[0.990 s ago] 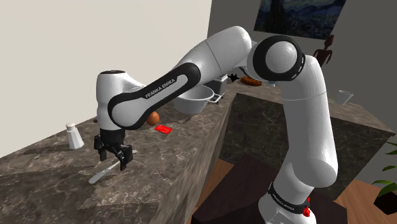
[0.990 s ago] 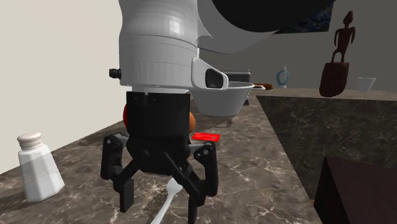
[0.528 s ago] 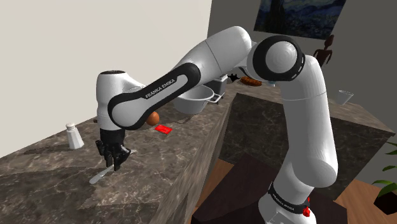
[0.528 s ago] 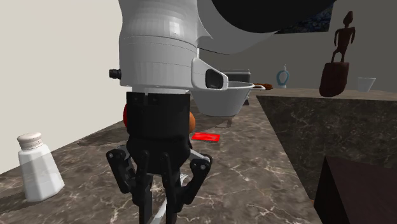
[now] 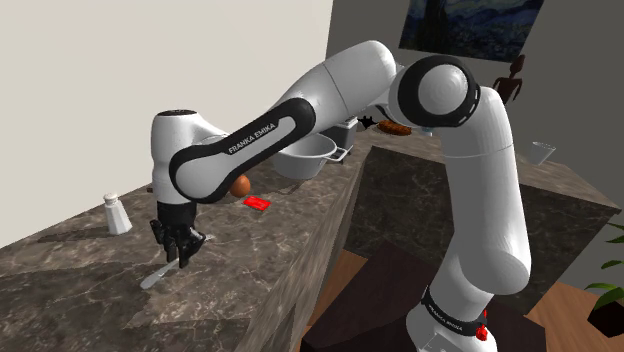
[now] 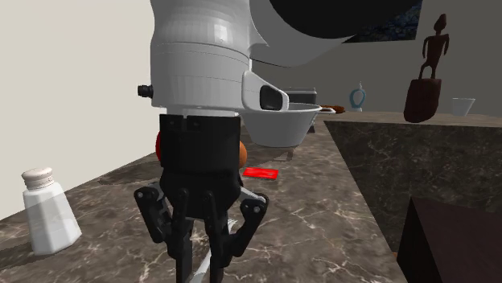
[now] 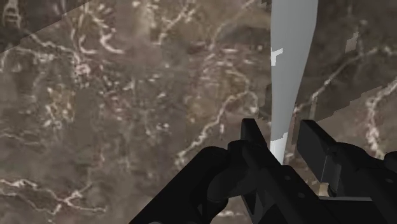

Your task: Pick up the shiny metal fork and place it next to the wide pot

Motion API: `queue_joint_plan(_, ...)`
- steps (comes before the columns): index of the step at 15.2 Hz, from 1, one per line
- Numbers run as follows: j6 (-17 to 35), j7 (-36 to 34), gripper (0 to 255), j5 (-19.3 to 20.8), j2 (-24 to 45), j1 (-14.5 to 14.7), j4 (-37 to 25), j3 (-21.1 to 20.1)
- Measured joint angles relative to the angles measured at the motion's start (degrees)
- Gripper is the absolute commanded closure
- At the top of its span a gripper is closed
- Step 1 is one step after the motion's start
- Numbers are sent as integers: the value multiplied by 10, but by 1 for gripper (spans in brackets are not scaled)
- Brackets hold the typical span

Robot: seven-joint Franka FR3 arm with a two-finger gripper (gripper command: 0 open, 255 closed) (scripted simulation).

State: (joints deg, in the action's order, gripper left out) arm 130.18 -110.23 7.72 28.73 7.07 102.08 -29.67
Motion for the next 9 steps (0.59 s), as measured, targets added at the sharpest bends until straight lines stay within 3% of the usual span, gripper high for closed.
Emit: queue_joint_plan(9, -52, 6, 255, -18, -34, -9, -21, -12)
